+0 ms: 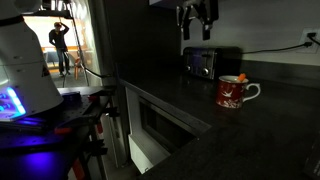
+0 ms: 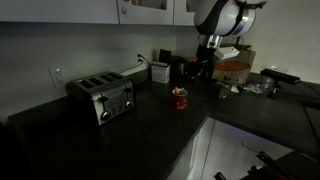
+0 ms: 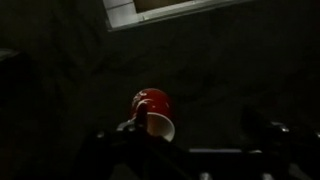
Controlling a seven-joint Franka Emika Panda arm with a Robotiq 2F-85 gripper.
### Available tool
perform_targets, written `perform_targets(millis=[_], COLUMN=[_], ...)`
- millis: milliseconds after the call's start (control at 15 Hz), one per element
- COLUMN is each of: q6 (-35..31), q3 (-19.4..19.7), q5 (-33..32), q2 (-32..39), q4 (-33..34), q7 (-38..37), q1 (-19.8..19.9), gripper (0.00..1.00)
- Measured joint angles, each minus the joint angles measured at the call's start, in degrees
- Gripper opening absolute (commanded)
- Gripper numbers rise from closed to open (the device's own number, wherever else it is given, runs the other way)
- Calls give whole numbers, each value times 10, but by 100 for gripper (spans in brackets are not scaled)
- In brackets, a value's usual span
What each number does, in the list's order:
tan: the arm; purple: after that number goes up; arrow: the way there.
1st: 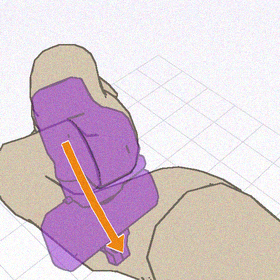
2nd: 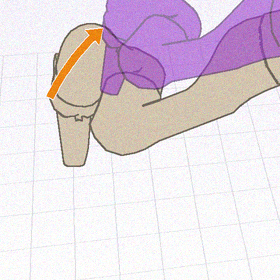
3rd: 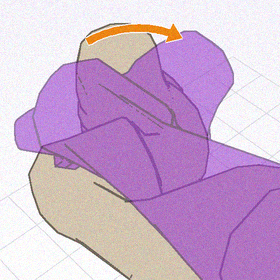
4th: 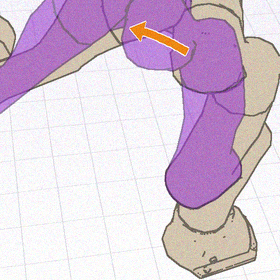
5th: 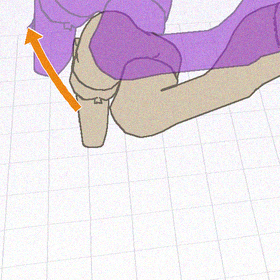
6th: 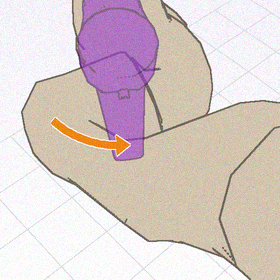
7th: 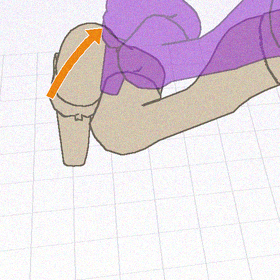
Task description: Remove the marker from the cup and put it on the kitchen shelve
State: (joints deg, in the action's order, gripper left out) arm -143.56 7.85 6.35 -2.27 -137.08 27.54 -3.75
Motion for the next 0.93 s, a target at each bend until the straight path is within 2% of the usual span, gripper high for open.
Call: perform_targets(millis=[200, 333, 533, 667, 933], q6=[-1, -1, -1, 9, -45], q3=[-13, -20, -26, -40, -78], q5=[6, 6, 6, 18, 112], q2=[99, 134, 136, 137, 140], q4=[75, 108, 113, 109, 97], q7=[2, 1, 1, 4, 81], q1=[15, 23, 29, 48, 91], gripper=[100, 100, 100, 100, 100])
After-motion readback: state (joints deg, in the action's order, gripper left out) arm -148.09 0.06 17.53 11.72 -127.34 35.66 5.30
